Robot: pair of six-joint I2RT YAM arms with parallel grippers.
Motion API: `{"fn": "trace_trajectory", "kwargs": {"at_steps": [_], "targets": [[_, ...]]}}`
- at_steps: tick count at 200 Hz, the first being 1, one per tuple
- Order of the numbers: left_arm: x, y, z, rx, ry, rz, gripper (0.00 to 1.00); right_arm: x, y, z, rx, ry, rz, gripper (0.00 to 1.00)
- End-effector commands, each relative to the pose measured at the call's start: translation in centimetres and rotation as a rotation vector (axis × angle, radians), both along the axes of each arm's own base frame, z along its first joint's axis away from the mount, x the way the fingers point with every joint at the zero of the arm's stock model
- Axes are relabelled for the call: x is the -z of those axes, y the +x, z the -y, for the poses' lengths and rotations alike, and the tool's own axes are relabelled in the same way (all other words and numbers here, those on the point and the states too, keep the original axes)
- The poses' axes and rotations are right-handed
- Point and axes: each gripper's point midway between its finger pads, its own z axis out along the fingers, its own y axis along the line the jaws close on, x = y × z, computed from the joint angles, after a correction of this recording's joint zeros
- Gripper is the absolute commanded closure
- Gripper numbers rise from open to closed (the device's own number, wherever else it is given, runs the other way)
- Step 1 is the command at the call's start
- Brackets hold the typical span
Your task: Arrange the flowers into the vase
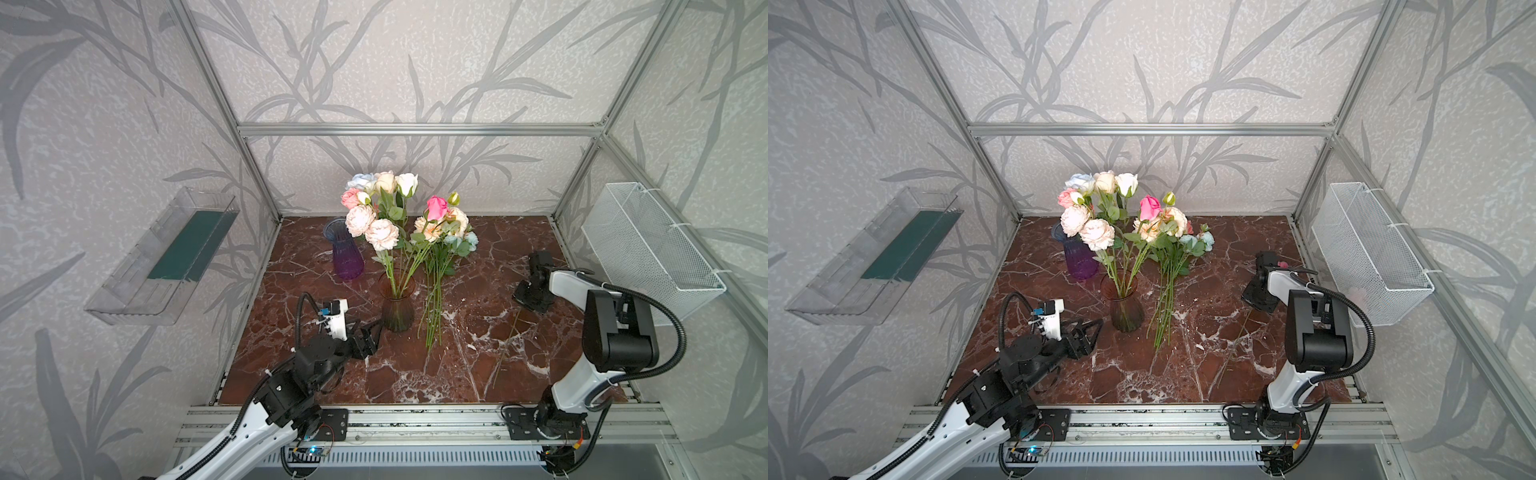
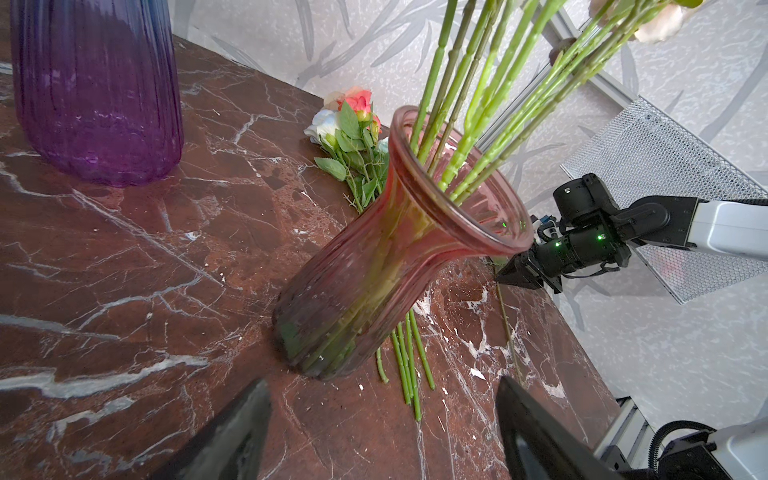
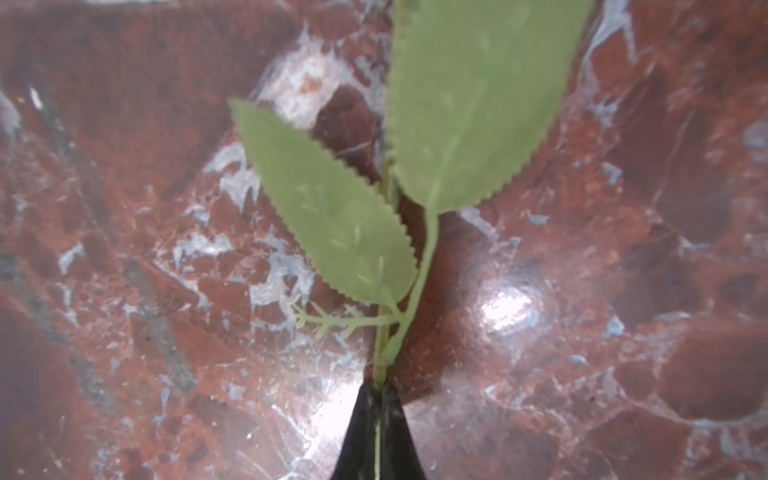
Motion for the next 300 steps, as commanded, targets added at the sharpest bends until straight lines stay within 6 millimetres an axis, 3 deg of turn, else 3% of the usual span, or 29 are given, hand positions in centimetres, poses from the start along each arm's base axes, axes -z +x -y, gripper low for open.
{"fn": "trace_trajectory", "kwargs": {"at_steps": [1, 40, 80, 129, 188, 261, 273, 282, 291, 300], "targets": [[-0.3, 0.2, -0.3, -0.014, 0.006, 0.013, 0.14, -2.0, 0.2, -1.5, -0.015, 0.081, 0.074, 1.0], [-0.5, 0.3, -0.4, -0.022, 0.015, 0.009, 0.14, -7.8, 2.3, -4.1, -0.075, 0.162, 0.307, 1.0], [-1.1, 0.3, -0.8, -0.042, 0.034, 0.001, 0.14, -12.7, 3.1, -7.6, -0.189, 0.175, 0.453, 1.0], [-1.2, 0.1, -3.8, -0.172, 0.0, 0.004, 0.15, -19.8, 3.3, -11.9, -0.32, 0.186, 0.652, 1.0], [-0.9, -0.8, -8.6, -0.373, -0.026, 0.001, 0.15, -29.6, 1.0, -16.7, -0.473, 0.122, 0.887, 1.0], [-0.6, -0.7, -8.5, -0.372, -0.084, 0.022, 0.16, -44.4, -3.0, -20.6, -0.567, 0.158, 1.29, 1.0], [-0.6, -0.7, -8.3, -0.37, -0.091, 0.022, 0.16, -45.1, -3.3, -20.8, -0.568, 0.147, 1.289, 1.0], [-0.6, -0.6, -8.1, -0.363, -0.097, 0.023, 0.16, -44.2, -3.1, -20.2, -0.557, 0.1, 1.246, 1.0], [-0.6, -0.6, -8.0, -0.356, -0.1, 0.023, 0.16, -42.0, -2.5, -18.7, -0.519, 0.009, 1.161, 0.99], [-0.5, -0.6, -7.8, -0.347, -0.099, 0.021, 0.16, -38.9, -1.9, -17.0, -0.497, -0.057, 1.052, 0.88]]}}
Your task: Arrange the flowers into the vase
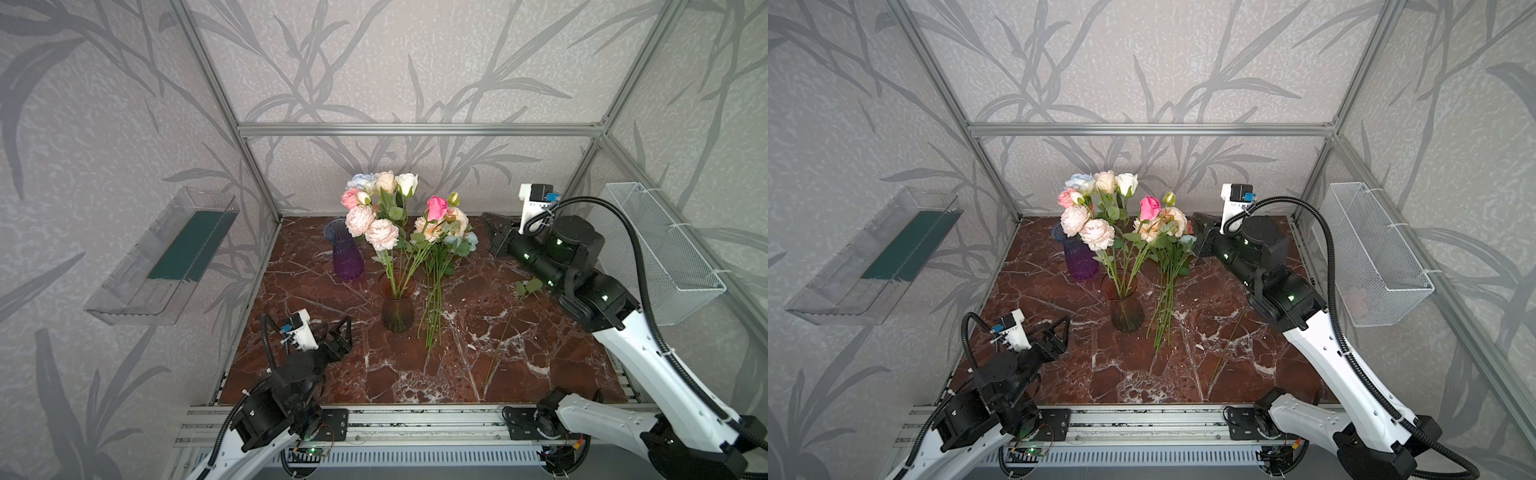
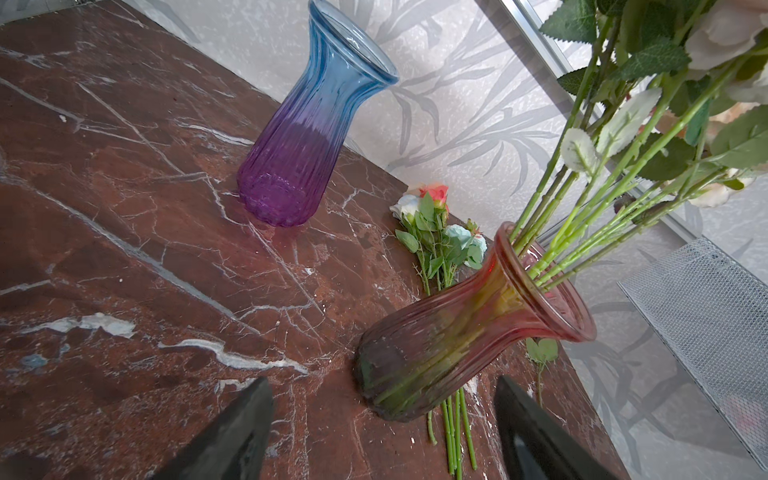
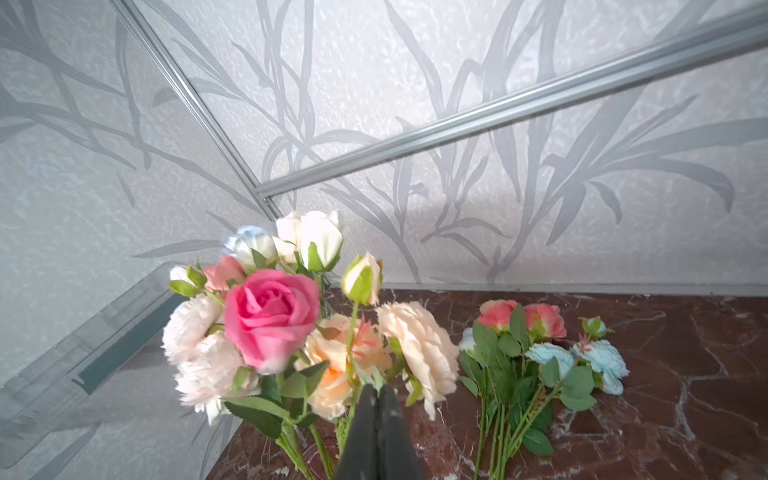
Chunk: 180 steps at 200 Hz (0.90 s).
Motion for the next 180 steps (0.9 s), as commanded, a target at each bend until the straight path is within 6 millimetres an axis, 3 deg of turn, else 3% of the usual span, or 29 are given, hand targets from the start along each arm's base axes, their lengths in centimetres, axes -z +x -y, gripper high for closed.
{"fn": "trace_trajectory", "kwargs": {"at_steps": [1, 22, 38, 59, 94, 128, 144, 180], "targets": [[0.5, 0.2, 0.1, -0.008, -0.008, -0.01, 0.16, 5.6, 1.4, 3.7, 0.17, -0.17, -0.162, 0.86], [1.0, 0.3, 0.5, 0.011, 0.004, -0.014, 0.16, 14.3, 2.4, 7.2, 0.2, -0.206, -0.443, 0.73], [1.5, 0.5, 0.7, 0.014, 0.018, -0.016, 0.16, 19.7, 2.6, 7.0, 0.142, -0.253, -0.577, 0.68], [1.9, 0.7, 1.1, 0.02, 0.031, -0.02, 0.16, 23.7, 3.1, 4.8, 0.02, -0.256, -0.648, 0.61], [1.4, 1.5, 2.8, 0.088, 0.078, 0.024, 0.15, 26.6, 4.8, 0.3, -0.165, -0.136, -0.704, 0.61], [1.8, 2.5, 7.1, 0.261, 0.188, 0.004, 0.12, 30.0, 6.1, 0.0, -0.147, -0.062, -0.752, 0.58], [3.4, 2.8, 9.2, 0.342, 0.233, -0.038, 0.12, 30.9, 6.1, 0.0, -0.152, -0.056, -0.79, 0.55], [5.5, 3.6, 10.4, 0.379, 0.336, -0.055, 0.11, 31.7, 5.9, 1.1, -0.132, -0.032, -0.791, 0.48]]}}
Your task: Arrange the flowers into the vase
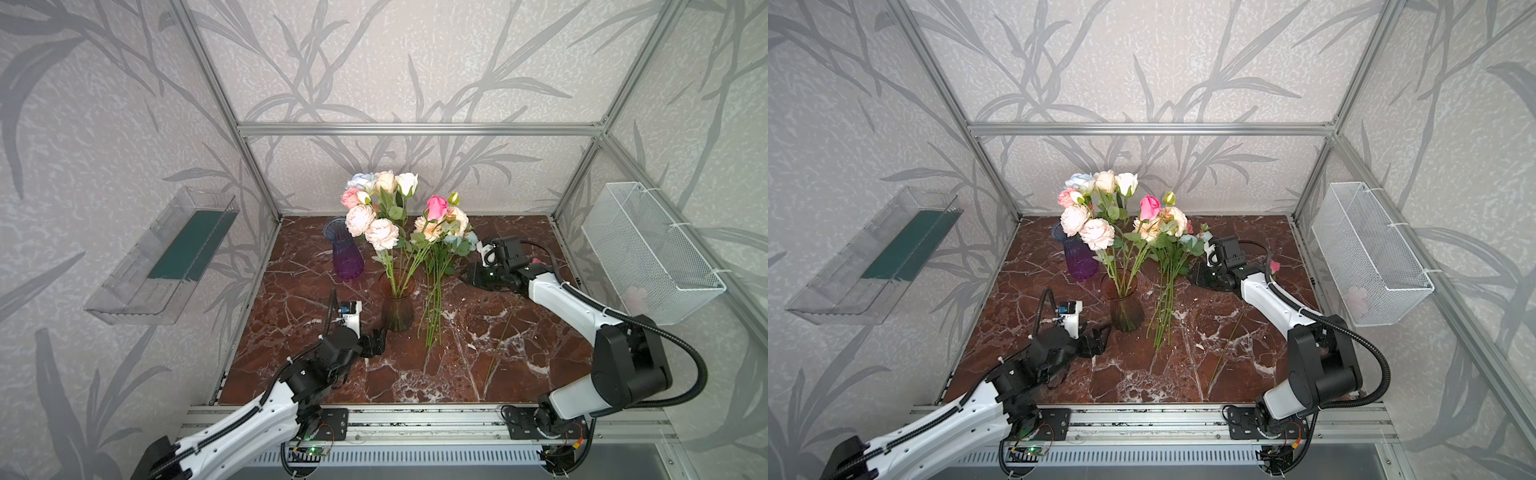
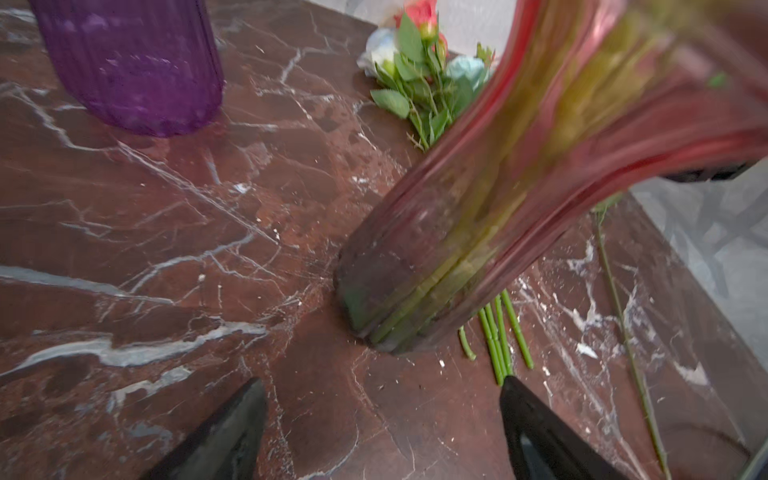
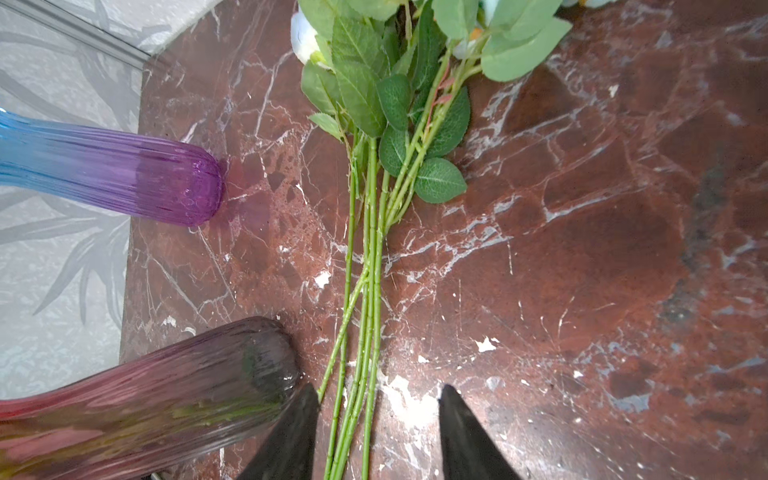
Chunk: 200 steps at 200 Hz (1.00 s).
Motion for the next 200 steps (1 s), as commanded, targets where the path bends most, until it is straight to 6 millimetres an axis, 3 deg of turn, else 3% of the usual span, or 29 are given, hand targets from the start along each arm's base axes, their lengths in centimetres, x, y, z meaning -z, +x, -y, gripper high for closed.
{"fn": "trace_trajectory", "kwargs": {"at_steps": [1, 65, 129, 200], "targets": [[-2.4, 0.8, 1.8, 0.07, -0.014, 0.101, 0.11, -0.7, 0.2, 0.3, 0.01, 0.055, 0.029, 0.48], [0.3, 1.5, 3.7, 0.134, 0.03, 0.065, 0.11, -0.3, 0.3, 1.6, 0.038, 0.096, 0.037, 0.42], [2.2, 4.2, 4.3, 0.054, 0.091, 0.048, 0.11, -0.7, 0.6, 2.0, 0.055, 0.121, 0.054, 0.42], [3.7, 7.0, 3.4, -0.091, 0.104, 0.068, 0.11, -1.2, 0.3, 2.2, 0.054, 0.127, 0.071, 0.42]]}}
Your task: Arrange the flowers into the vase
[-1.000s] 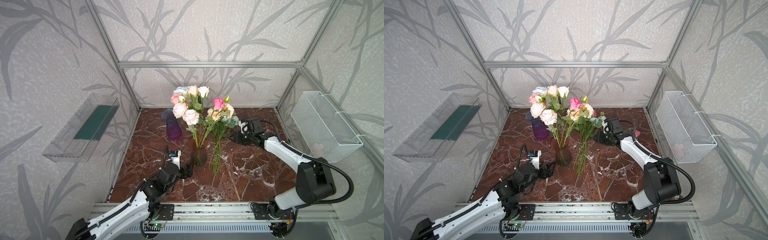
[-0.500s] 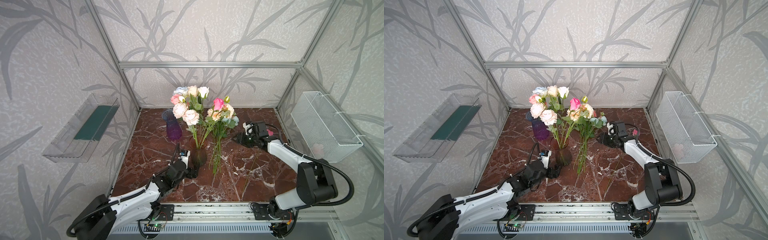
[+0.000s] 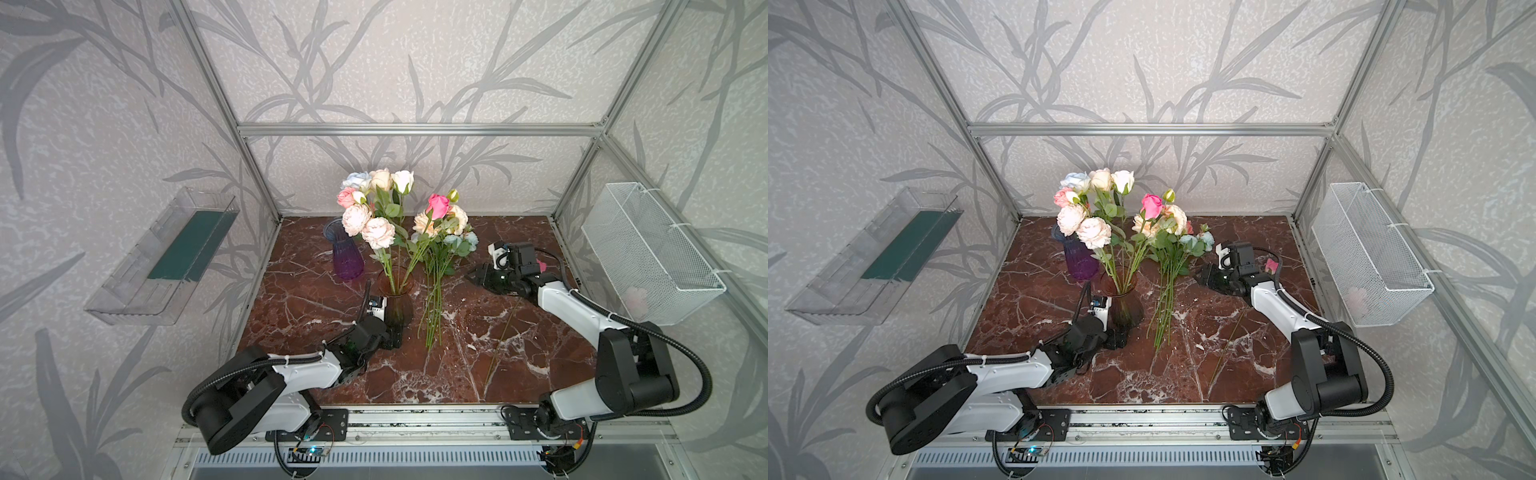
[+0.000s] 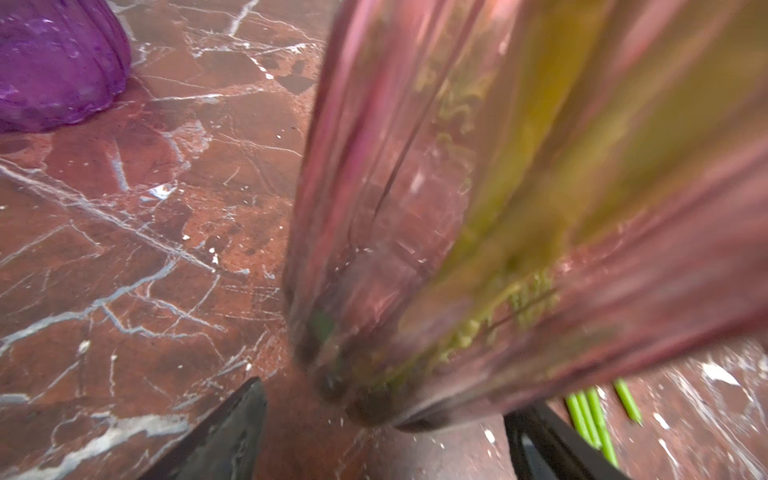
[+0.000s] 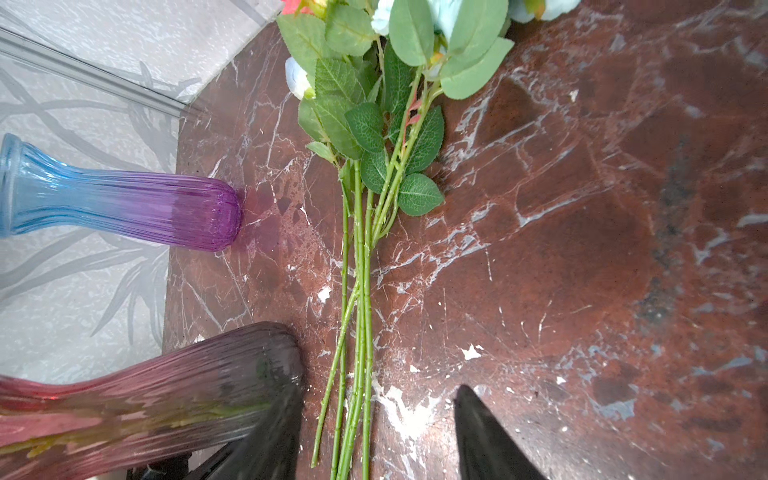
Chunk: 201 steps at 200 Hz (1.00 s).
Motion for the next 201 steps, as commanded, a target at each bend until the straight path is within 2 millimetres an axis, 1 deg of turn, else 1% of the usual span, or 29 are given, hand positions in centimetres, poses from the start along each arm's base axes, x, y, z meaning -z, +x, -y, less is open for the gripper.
{"fn": "trace_trajectory", "kwargs": {"at_steps": [1, 30, 66, 92, 135, 163, 185, 201], "targets": [[-1.9, 2.3, -0.1, -0.08, -0.034, 0.077, 0.11, -1.3, -0.1, 0.0, -0.003, 0.021, 0.04, 0.42], [-1.8, 3.6, 0.9, -0.043, -0.015, 0.074, 0.12, -1.4, -0.2, 0.0, -0.004, 0.024, 0.047, 0.42], [-1.3, 5.3, 1.3, -0.013, 0.021, 0.057, 0.12, -1.4, -0.2, 0.1, -0.001, 0.023, 0.053, 0.42], [-1.1, 7.2, 1.0, -0.026, 0.049, 0.041, 0.12, -1.6, -0.1, 0.0, -0.001, 0.028, 0.06, 0.42], [-1.1, 11.2, -0.8, -0.135, 0.031, 0.018, 0.13, -1.7, -0.2, 0.0, -0.001, 0.035, 0.071, 0.42], [-0.7, 13.5, -0.9, -0.155, 0.041, -0.01, 0.13, -2.0, -0.3, -0.1, -0.002, 0.048, 0.08, 0.42], [-0.6, 15.3, -0.9, -0.156, 0.013, -0.038, 0.13, -2.4, -0.5, -0.1, -0.002, 0.057, 0.092, 0.42], [-0.1, 16.3, -0.9, -0.154, 0.017, -0.059, 0.14, -2.6, -0.5, -0.2, -0.004, 0.063, 0.101, 0.42]]}}
